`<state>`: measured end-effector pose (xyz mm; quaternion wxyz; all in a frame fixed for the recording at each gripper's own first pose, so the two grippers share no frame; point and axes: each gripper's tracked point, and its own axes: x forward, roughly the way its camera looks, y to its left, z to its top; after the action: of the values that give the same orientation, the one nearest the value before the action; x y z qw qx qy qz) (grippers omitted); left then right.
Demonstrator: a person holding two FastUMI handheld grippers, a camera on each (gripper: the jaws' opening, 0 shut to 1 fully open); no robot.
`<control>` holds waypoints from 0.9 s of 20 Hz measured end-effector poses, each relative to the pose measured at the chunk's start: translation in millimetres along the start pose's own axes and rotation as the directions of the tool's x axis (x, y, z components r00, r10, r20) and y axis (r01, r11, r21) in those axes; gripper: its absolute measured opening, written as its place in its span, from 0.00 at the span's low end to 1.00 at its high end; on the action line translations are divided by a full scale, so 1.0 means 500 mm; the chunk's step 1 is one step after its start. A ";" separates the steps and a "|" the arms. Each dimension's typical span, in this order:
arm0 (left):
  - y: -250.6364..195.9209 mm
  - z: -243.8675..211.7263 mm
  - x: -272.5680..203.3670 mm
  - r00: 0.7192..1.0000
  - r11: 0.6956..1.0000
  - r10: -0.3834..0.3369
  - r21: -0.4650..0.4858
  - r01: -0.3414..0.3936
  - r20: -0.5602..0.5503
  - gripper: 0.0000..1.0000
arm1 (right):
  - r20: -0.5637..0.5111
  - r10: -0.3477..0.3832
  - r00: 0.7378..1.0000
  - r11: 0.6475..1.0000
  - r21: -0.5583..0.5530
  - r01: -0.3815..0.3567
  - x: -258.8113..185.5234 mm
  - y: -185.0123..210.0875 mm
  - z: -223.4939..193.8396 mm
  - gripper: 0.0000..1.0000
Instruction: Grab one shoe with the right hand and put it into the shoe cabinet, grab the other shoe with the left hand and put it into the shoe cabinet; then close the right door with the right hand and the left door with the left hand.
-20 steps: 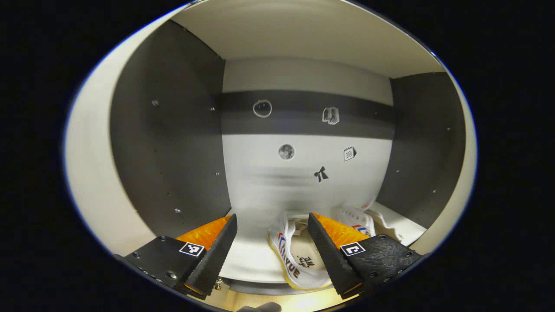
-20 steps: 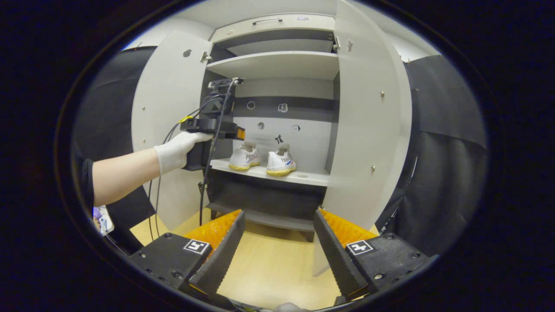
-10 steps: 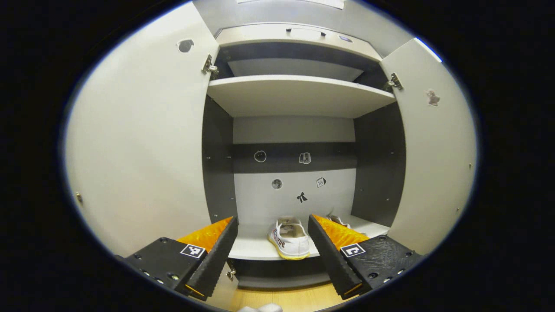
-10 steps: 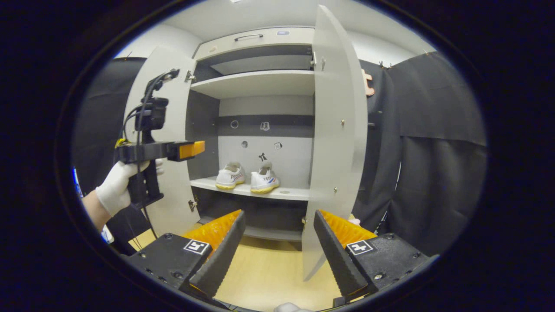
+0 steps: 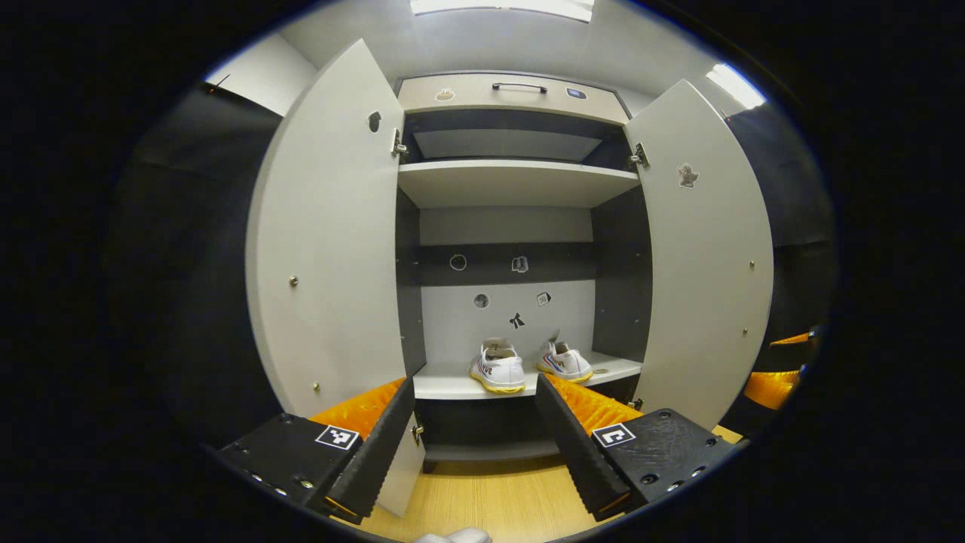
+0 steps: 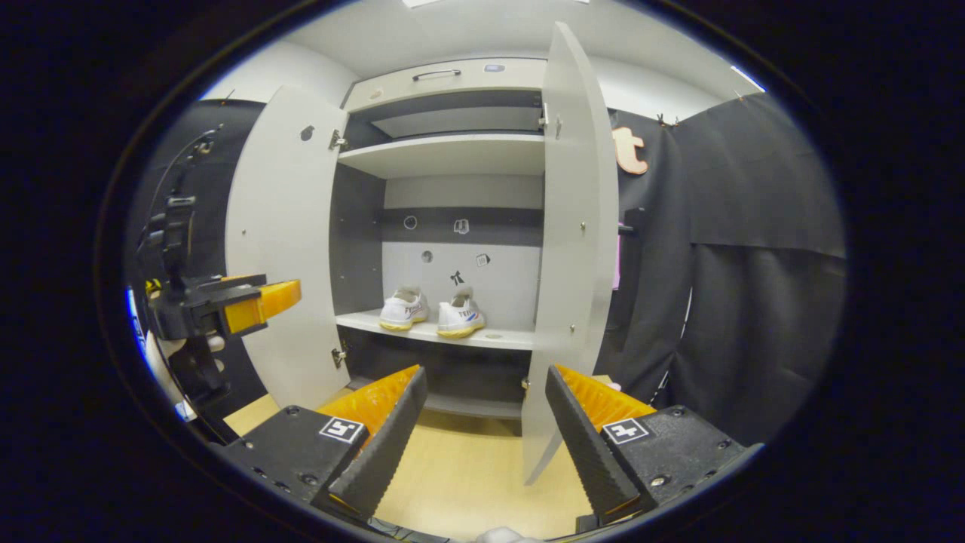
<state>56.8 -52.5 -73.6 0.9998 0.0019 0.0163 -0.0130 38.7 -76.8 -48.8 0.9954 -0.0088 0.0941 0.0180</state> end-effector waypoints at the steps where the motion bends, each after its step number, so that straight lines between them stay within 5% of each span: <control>1: 0.006 -0.001 -0.006 1.000 1.000 0.013 0.013 -0.013 0.007 0.96 | -0.005 -0.001 1.000 1.000 0.000 0.001 -0.002 -0.001 -0.004 1.00; 8: 0.012 -0.019 -0.039 1.000 1.000 0.026 0.009 -0.025 -0.016 0.97 | 0.024 -0.030 0.999 0.999 0.013 0.030 -0.014 -0.040 0.022 1.00; 18: 0.004 -0.018 -0.042 0.999 0.999 0.039 0.015 -0.039 -0.026 0.97 | 0.095 -0.291 0.952 0.955 0.081 0.284 0.003 -0.355 0.099 1.00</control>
<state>35.6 -50.0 -82.0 0.9995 0.0095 0.0295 0.0063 56.2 -253.2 2.2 0.9907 0.0114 0.0393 -0.1297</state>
